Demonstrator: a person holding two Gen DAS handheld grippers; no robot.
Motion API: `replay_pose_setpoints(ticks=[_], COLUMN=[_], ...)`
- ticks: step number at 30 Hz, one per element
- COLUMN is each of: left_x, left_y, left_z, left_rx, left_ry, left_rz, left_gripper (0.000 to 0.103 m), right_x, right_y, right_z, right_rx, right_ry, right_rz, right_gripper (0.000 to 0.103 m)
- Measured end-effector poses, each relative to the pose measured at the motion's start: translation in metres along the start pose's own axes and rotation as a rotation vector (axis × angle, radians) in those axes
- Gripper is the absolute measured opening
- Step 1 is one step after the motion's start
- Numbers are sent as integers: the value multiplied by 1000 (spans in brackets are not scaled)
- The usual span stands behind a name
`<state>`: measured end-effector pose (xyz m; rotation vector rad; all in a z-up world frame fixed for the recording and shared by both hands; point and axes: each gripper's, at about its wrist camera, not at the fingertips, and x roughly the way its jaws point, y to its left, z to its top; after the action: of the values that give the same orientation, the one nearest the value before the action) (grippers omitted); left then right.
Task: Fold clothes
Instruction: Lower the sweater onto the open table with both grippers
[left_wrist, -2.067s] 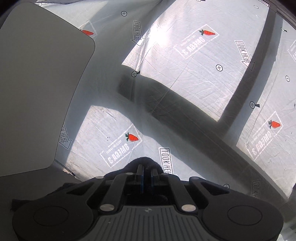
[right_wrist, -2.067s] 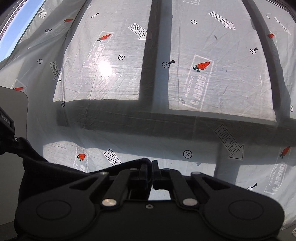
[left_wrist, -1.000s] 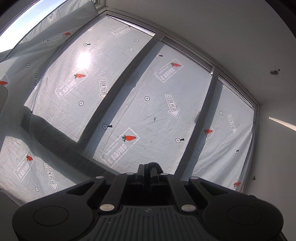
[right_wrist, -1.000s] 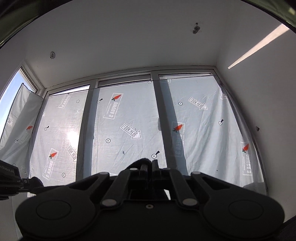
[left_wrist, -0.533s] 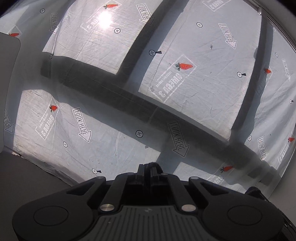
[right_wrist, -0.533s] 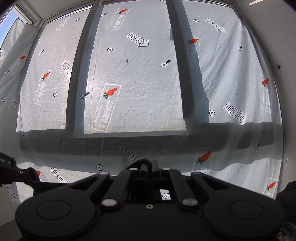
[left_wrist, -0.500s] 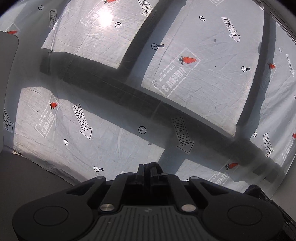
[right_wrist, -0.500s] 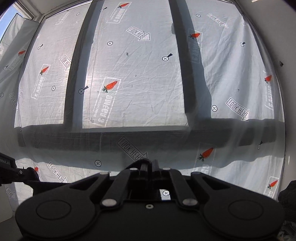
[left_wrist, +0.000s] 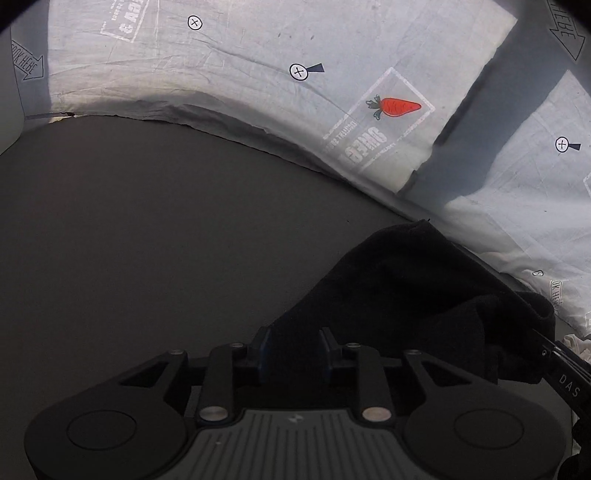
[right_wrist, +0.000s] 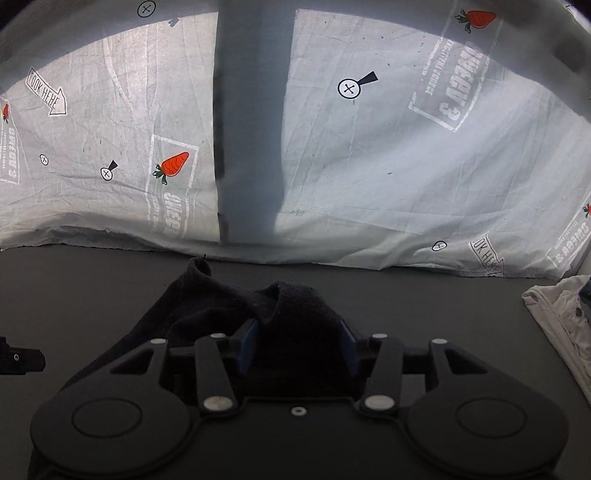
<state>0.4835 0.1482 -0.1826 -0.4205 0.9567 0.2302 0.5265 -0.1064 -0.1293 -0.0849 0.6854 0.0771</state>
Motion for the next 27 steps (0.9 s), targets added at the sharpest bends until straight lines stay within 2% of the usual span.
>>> replay_pose_setpoints(ticks=[2,5,8,11,16,18,23,27], left_x=[2,-5,-16,-29,-44,-49,-43,-32], left_y=[7,13,12,11,14,15,14,16], left_z=[-21,-50,-74,-98,-132,-141,-147,-147], left_rx=[7,30,80,105,148,162,200,199], left_ry=[38,76,92,105,111,97,113,159], left_rz=[17,43,65,66,94,110,122,125], left_gripper=[31,39,42,50,54,62,67,70], right_x=[-4,-17,-31,-52,-83,-91,-116,-137], right_y=[-8,-21,-36,-43,-44,-42,-36,-24], right_z=[-13,-28,-39,-55,-85,-94,-98,-92], right_rx=[2,-3,17,24,35,39,76,95], right_ry=[34,56,79,86,116,130,105,49], right_rz=[12,-1,-10,-18,-16,-8,15,101], right_gripper=[49,50,53,55,57,57,57,55])
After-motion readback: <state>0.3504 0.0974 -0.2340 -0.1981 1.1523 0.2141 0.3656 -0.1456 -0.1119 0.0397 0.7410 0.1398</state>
